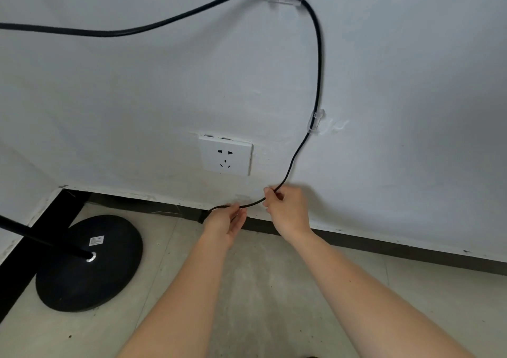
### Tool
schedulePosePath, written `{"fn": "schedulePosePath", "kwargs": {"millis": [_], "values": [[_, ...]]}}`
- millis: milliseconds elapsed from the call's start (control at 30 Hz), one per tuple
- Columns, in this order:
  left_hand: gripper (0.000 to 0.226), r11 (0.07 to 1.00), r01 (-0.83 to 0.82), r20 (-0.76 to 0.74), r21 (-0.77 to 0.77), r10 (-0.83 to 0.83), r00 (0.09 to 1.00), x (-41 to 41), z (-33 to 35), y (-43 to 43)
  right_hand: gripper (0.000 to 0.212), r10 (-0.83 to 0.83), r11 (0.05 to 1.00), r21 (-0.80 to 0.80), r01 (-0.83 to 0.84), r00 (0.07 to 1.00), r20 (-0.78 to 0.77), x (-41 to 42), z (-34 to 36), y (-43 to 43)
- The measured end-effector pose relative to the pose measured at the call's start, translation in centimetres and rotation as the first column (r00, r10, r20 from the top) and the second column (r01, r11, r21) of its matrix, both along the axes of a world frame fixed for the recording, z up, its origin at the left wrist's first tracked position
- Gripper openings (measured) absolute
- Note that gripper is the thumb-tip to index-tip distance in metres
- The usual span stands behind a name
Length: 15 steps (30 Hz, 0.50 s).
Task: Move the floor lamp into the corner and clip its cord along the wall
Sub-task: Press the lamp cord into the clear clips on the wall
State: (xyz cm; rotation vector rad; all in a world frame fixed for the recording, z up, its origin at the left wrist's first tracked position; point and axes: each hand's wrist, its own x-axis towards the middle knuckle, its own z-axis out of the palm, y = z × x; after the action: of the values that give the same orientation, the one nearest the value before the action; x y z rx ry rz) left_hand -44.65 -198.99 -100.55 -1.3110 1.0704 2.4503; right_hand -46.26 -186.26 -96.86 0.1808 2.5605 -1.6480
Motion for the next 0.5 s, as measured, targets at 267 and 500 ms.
{"fn": "schedulePosePath", "kwargs": {"millis": [267,500], "values": [[0.008,0.999,0.007,-0.067,-0.040,-0.009,0.998,-0.5,-1.0,-0.2,0.029,0.007,0.997,-0.076,0.003,0.992,0.126,-0.3,-1.6,-0.7],[0.005,1.000,-0.008,-0.058,-0.018,0.007,0.998,-1.3,-1.8,-0.6,0.031,-0.070,0.984,-0.151,0.090,0.989,0.133,-0.9,-2.7,-1.8]]}}
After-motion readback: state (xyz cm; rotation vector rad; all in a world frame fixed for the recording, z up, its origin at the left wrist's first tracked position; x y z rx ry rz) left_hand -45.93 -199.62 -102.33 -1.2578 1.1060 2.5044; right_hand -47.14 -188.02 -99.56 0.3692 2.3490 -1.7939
